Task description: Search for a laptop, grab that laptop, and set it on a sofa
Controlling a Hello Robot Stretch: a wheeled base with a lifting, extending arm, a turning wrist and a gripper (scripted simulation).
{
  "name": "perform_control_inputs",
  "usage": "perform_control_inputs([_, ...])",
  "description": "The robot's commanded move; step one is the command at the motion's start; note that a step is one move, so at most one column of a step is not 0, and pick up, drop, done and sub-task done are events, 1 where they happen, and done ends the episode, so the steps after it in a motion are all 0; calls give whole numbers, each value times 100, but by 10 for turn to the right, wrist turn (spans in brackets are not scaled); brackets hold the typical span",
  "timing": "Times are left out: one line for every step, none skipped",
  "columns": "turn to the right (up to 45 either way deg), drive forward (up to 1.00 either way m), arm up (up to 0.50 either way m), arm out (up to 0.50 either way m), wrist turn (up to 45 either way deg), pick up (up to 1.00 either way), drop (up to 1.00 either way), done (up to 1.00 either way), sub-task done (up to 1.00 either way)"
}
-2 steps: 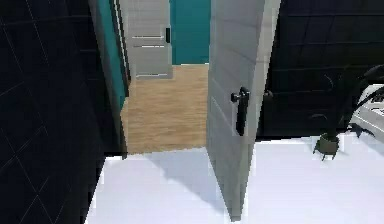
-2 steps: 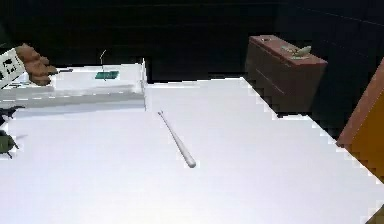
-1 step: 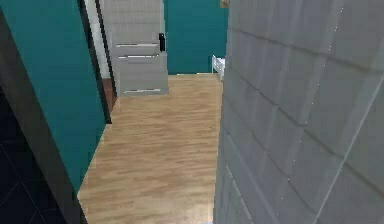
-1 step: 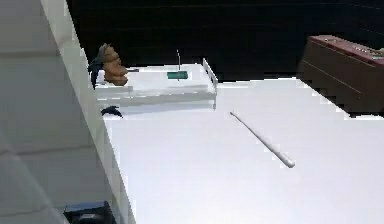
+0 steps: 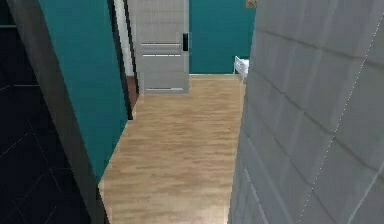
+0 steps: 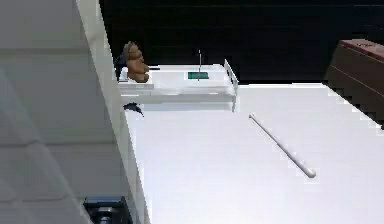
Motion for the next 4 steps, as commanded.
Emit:
perform_control_inputs([0,100,0,0,0,0,0,0,0])
perform_control_inputs([-120,0,0,0,0,0,0,0,0])
perform_control_inputs([0,20,0,0,0,0,0,0,0])
perform_control_inputs([450,0,0,0,0,0,0,0,0])
